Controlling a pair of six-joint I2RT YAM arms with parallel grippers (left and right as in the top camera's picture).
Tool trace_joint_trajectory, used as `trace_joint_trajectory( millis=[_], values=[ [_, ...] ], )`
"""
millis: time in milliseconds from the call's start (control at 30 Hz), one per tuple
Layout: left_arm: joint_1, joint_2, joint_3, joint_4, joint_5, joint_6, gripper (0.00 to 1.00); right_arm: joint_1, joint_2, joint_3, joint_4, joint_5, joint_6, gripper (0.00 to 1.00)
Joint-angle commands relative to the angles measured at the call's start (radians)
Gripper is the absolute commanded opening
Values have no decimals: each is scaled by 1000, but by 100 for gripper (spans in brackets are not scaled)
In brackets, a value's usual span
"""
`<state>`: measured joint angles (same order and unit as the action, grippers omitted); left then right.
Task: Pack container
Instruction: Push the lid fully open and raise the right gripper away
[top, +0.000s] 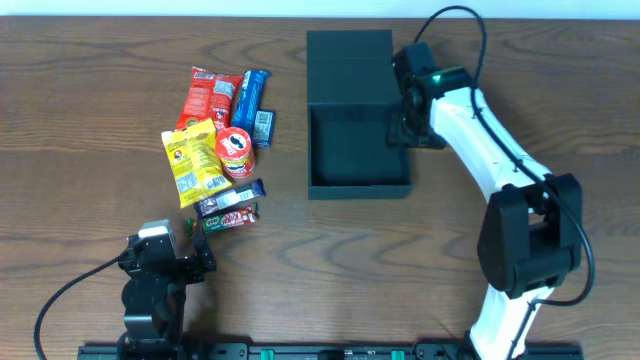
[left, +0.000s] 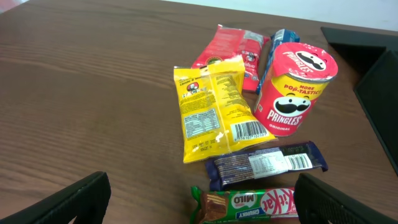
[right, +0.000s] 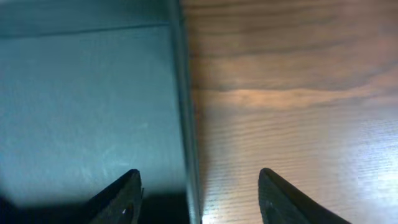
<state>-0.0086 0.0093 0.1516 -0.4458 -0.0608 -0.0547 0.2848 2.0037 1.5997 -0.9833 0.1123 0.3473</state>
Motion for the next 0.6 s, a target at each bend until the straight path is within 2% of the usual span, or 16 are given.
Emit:
trace_joint_trajectory(
  millis=[0,67,133,200,367,567],
  values=[
    [2,-5,-23,-2,-21,6,95,3,-5,-9,24,-27,-79,51],
    [2,-5,-23,-2,-21,6,95,3,-5,-18,35,-27,-95,43],
    [2,-5,-23,-2,-21,6,95,3,-5,-39,47,-27,-95,40],
    [2,-5,-23,-2,-21,6,95,3,-5,-68,58,-27,-94,27],
    [2,-5,-23,-2,-21,6,95,4,-5,-105,68,-39,-78,4],
    [2,-5,-23,-2,-21,6,95,4,-5,-105,68,-43,-62,2]
  ],
)
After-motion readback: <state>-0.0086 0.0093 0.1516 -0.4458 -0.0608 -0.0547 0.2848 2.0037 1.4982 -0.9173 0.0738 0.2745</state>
